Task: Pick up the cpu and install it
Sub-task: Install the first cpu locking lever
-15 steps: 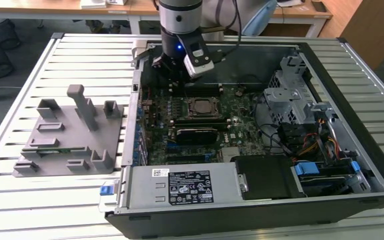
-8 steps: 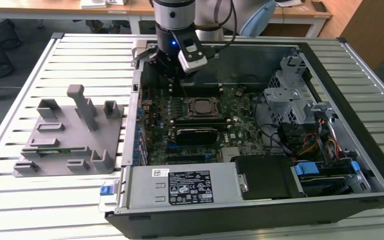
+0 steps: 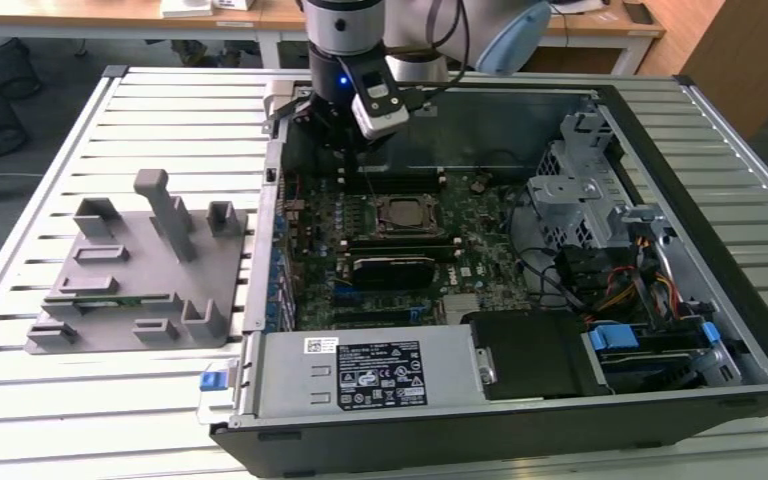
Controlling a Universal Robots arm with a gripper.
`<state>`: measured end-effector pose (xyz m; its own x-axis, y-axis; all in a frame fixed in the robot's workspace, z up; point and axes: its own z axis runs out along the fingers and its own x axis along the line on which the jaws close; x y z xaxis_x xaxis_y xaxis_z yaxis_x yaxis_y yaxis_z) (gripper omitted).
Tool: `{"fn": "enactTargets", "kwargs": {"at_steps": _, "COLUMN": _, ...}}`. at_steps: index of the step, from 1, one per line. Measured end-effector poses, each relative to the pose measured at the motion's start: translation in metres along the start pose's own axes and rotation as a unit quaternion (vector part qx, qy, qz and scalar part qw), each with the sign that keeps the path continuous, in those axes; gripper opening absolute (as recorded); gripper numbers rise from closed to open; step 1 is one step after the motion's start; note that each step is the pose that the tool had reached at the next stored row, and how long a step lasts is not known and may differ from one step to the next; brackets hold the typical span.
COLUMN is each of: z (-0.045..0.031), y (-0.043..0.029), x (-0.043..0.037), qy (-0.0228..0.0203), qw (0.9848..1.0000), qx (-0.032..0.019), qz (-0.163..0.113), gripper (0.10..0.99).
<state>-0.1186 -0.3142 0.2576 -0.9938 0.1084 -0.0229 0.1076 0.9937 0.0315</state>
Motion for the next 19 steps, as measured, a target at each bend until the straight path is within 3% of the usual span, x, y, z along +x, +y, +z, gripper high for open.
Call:
{"fn": "enactTargets", "kwargs": {"at_steps": 5, "z": 0.0005, "y": 0.0035, "x": 0.0004, "qy": 0.0002, "qw": 1.0, "qx": 0.0, "qz": -0.002, "gripper": 0.11}}
{"fn": "enactTargets", "kwargs": {"at_steps": 9, "z": 0.0007, "y": 0.0041, "x": -0.0041, "qy": 0.0004, "qw": 0.9999, "qx": -0.0003, "qz": -0.011, "gripper": 0.11}}
{"fn": "enactTargets", "kwargs": {"at_steps": 19, "z": 0.0024, "y": 0.0077, "x": -0.0375, "qy": 0.0008, "qw": 0.9997, "qx": -0.0008, "qz": -0.023, "gripper": 0.11}}
